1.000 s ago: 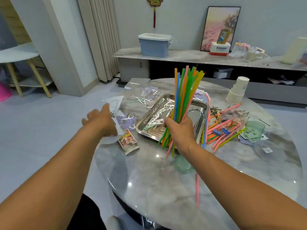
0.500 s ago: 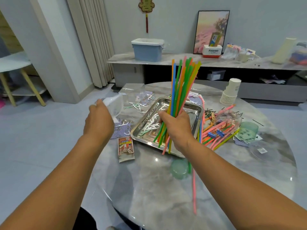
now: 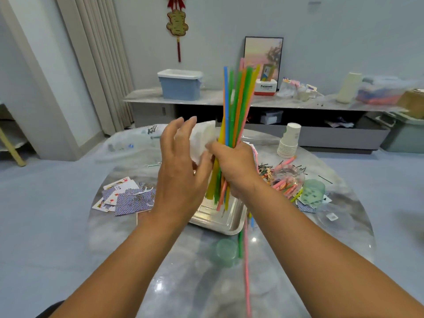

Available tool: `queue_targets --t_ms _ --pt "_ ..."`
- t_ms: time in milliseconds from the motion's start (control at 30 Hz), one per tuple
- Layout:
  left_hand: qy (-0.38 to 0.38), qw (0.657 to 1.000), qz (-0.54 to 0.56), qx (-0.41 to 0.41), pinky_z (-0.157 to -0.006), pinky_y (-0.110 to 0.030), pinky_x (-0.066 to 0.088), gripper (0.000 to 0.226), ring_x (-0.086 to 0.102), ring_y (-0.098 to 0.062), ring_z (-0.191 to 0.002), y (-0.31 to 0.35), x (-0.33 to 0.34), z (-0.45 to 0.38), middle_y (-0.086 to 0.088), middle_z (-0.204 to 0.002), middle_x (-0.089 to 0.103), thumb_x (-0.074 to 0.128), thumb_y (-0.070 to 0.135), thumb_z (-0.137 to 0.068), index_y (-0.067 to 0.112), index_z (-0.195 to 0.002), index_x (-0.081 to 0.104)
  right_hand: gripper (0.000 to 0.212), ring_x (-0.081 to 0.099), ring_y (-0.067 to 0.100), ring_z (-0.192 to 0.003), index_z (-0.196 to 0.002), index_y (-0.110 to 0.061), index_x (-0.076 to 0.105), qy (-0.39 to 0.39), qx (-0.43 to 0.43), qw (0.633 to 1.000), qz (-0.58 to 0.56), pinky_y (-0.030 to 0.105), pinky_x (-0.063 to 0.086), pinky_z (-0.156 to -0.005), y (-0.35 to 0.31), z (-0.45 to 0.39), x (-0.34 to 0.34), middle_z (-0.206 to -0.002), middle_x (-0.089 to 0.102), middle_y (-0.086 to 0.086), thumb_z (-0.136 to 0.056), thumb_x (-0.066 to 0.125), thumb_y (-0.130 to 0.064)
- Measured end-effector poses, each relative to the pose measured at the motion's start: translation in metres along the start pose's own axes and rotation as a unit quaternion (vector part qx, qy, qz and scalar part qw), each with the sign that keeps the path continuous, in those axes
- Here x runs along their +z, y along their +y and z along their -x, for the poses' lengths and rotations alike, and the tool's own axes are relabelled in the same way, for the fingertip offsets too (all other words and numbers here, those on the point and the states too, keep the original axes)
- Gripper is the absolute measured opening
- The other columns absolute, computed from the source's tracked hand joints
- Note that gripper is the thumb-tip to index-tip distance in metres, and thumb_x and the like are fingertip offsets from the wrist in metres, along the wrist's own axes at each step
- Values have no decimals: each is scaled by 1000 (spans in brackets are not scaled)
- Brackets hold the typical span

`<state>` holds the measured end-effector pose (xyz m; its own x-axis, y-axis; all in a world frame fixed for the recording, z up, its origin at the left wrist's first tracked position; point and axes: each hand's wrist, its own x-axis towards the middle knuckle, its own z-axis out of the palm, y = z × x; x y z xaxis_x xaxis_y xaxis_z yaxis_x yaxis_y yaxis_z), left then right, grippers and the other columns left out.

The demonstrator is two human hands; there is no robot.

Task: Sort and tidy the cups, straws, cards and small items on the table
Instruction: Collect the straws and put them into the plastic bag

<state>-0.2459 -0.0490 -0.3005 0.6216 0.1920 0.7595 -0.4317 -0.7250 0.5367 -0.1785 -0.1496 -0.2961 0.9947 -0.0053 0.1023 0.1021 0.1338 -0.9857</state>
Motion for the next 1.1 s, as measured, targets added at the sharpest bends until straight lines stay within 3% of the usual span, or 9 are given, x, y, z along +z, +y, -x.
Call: queue_targets --t_ms 67,167,300,433,567,700,800,933,1100 --pt "84 980 131 -127 -72 -10 44 51 54 -3 -81 13 10 7 -5 -118 50 75 48 -83 27 -119 45 10 58 19 -52 -80 -9 64 28 44 996 -79 29 52 -55 -5 -9 -8 -58 57 6 -84 73 -9" --pt "53 857 317 -403 -59 -6 46 77 55 9 -63 15 23 10 2 -94 55 71 80 -65 19 -105 48 17 55 18 -46 -77 -8 57 7 101 973 -205 32 53 -56 -14 -22 -23 -53 52 7 -90 67 -6" --pt "-93 722 534 -429 -110 -42 43 122 61 -17 -119 5 31 -2 -5 -129 65 84 76 -44 9 -140 51 12 52 19 -47 -86 -7 55 -64 205 955 -204 29 55 -53 -18 -25 -39 -56 49 8 -98 55 -10" --pt "-132 717 580 -364 -57 -24 39 81 48 -12 -64 6 37 -9 -2 -77 56 90 70 -41 16 -99 74 32 56 18 -45 -70 -8 54 -155 300 934 -118 27 55 -50 -11 -12 -38 -52 52 6 -101 51 -15" --pt "-103 710 547 -431 -44 -21 27 43 36 -10 -52 6 42 -9 -1 -73 46 76 48 -71 15 -98 68 30 56 12 -43 -66 -8 61 -173 310 932 -74 26 55 -49 0 -10 -35 -53 53 3 -96 64 -14" --pt "33 622 628 -467 -65 -30 54 17 64 -19 -72 1 33 -26 -7 -82 68 66 25 -88 11 -96 65 24 54 15 -44 -66 -9 65 -120 232 960 -99 27 54 -51 2 -13 -30 -53 54 5 -89 72 -11" --pt "126 550 660 -496 -93 -47 57 31 70 -24 -99 -12 16 -39 -7 -90 74 81 28 -73 17 -100 68 29 57 17 -46 -64 -13 58 -27 144 954 -261 28 54 -56 -13 -29 -34 -52 55 3 -90 70 -14" --pt "86 546 673 -492 -96 -49 55 45 69 -27 -99 -8 13 -35 -10 -97 72 81 39 -69 17 -107 67 25 60 18 -63 -66 -14 56 -20 96 885 -455 33 59 -76 -29 -36 -38 -59 58 2 -87 70 -15" --pt "32 544 674 -499 -105 -52 46 49 67 -36 -113 0 26 -25 -20 -121 70 65 49 -89 13 -122 65 31 66 21 -69 -64 -10 61 -26 67 887 -455 33 60 -78 -19 -29 -21 -63 62 5 -95 60 -16"
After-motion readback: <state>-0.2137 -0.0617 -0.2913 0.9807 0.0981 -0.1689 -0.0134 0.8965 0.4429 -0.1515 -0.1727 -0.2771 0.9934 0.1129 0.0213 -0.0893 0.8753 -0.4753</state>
